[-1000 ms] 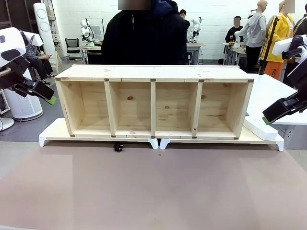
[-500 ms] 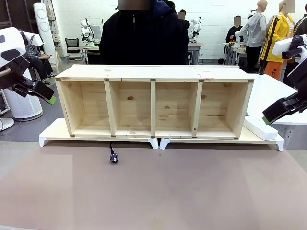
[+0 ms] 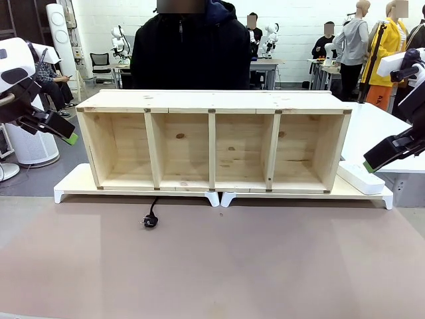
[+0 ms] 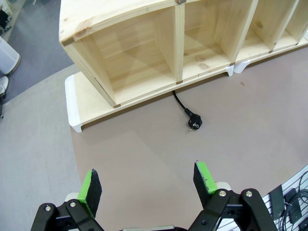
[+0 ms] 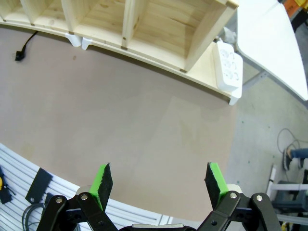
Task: Perform cable management.
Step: When the cord part of the Power Cable appears at the lower middle area of the table and stops, grasp the cord part of the Power Cable.
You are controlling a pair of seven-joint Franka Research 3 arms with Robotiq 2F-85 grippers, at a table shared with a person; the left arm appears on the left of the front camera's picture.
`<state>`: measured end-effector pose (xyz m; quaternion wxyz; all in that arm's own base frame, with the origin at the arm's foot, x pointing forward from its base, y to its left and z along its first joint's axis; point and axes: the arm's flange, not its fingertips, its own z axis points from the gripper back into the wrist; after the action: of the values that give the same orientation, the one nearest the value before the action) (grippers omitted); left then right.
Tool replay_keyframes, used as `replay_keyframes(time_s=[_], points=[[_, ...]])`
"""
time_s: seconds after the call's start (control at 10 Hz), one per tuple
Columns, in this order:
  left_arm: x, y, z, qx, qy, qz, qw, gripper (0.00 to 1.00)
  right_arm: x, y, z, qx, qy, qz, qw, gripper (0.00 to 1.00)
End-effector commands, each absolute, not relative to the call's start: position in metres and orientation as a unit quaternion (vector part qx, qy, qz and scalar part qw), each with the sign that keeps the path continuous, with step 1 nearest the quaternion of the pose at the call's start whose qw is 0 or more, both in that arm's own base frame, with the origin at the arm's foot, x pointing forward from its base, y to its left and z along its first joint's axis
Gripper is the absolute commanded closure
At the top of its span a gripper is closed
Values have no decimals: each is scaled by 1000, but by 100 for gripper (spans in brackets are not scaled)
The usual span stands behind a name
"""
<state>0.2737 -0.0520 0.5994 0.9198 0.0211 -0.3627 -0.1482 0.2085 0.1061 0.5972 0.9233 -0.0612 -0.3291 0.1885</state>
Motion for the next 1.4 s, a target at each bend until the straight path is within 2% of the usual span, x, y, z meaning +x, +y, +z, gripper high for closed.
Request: replay_keyframes(time_s=[0.0,1.3], points=[[274,-51,600,25,-364,-148,919,0,209,105,597,-62,-329,187,923,0],[274,-51,600,25,-364,-148,919,0,209,105,597,-62,-329,187,923,0]])
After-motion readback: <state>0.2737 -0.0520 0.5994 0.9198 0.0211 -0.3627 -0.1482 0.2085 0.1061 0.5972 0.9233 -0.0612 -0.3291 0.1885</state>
